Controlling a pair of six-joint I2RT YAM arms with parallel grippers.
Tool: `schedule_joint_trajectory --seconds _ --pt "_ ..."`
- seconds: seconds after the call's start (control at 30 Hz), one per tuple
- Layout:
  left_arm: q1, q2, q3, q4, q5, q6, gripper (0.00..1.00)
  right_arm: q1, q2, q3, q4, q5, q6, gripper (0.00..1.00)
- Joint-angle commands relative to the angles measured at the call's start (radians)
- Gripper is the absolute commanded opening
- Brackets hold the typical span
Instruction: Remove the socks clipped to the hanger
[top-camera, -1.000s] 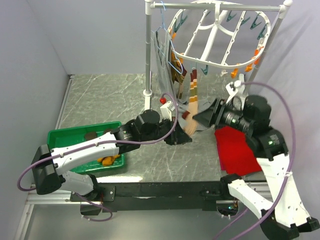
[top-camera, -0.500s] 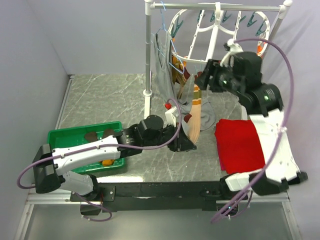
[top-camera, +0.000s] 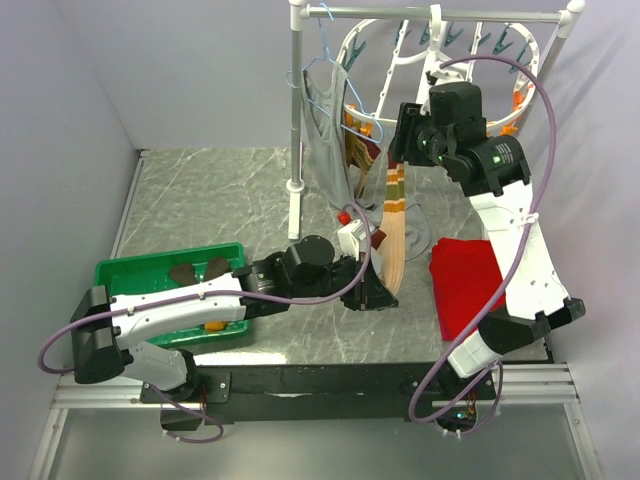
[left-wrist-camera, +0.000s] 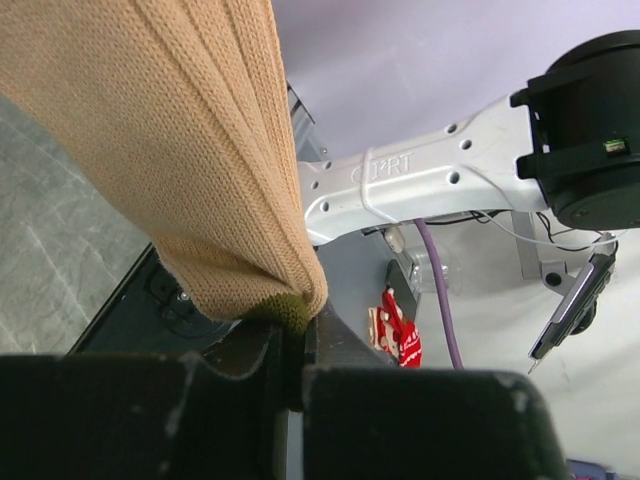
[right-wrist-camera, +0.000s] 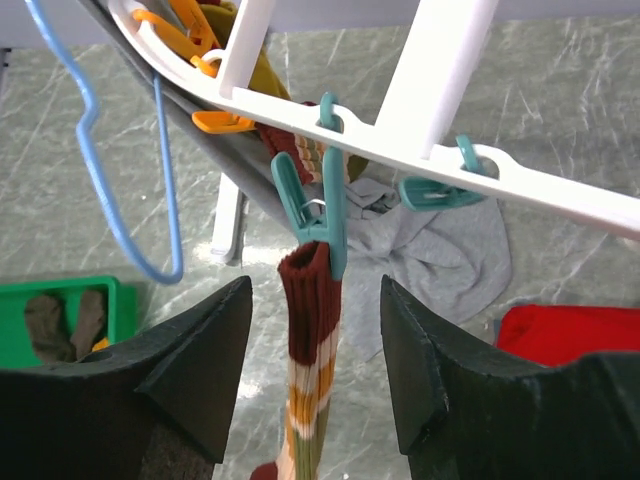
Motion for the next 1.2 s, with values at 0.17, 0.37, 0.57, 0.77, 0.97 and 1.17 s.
schedule_joint_trajectory --seconds 0.17,0.37,0.57,0.77,0.97,1.17 --pt "-0.027 -0.007 0.057 0.025 0.003 0.002 0.01 0.029 0.073 0.079 0.043 0.075 -0.024 0.59" --pt "-0.030 -0.010 0.062 0.016 -0.004 0.007 0.01 0.032 0.113 0.105 0.066 0.131 -0.034 0.55" --pt "-0.033 -0.008 0.062 0.012 -0.004 0.005 0.01 0.033 0.137 0.107 0.099 0.173 -0.032 0.51" --pt "-0.035 -0.010 0.062 0.008 -0.014 0.007 0.01 0.035 0.150 0.102 0.110 0.197 -0.029 0.41" --pt "-0.035 -0.050 0.013 -0.063 -0.066 0.017 0.01 0.035 0.131 0.076 0.130 0.197 -0.029 0.17" --pt "-0.031 -0.111 -0.029 -0.194 -0.174 0.005 0.01 0.035 0.122 0.058 0.124 0.187 -0.020 0.06"
